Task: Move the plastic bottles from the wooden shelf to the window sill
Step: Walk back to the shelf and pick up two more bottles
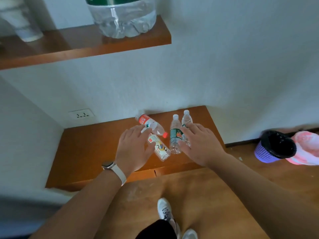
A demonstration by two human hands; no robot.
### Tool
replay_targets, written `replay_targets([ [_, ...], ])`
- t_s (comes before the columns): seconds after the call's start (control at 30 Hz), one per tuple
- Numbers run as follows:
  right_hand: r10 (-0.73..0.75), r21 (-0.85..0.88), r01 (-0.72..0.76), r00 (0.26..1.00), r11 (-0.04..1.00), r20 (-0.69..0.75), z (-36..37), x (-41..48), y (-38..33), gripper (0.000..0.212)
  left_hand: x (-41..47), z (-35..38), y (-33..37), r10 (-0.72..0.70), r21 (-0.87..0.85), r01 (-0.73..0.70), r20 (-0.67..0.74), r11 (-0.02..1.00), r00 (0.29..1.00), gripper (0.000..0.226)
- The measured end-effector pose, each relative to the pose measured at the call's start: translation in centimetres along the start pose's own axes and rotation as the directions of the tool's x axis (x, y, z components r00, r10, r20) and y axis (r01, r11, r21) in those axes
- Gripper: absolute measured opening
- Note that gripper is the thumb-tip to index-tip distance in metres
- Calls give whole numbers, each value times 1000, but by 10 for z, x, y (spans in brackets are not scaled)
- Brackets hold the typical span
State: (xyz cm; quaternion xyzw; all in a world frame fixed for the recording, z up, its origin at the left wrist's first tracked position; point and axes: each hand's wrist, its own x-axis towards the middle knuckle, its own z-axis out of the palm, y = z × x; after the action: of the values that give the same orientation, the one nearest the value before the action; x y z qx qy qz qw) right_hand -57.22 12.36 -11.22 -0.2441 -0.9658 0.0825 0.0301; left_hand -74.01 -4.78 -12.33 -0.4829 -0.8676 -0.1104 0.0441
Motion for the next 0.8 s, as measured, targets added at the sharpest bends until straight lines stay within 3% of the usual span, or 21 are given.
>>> replay_targets([
  [0.27, 22, -36, -20, 998, 999, 59, 22, 58, 22, 54, 42, 37, -23, -19, -58, 20, 15, 998, 1000, 52],
  [0.6, 58, -11, -57, 991, 998, 123, 47, 117, 34, 50, 91, 85, -50, 98, -93, -104, -67, 990, 993, 50],
  [0.7, 74, 12, -77, 983, 997, 169, 60, 123, 35, 55, 93, 100, -50, 53, -146, -53, -3, 988, 999, 48],
  [0.8, 95, 32, -105, 971, 994, 221, 74, 130, 36, 60, 88, 117, -47, -80, -232, 96, 77, 968, 994, 45],
])
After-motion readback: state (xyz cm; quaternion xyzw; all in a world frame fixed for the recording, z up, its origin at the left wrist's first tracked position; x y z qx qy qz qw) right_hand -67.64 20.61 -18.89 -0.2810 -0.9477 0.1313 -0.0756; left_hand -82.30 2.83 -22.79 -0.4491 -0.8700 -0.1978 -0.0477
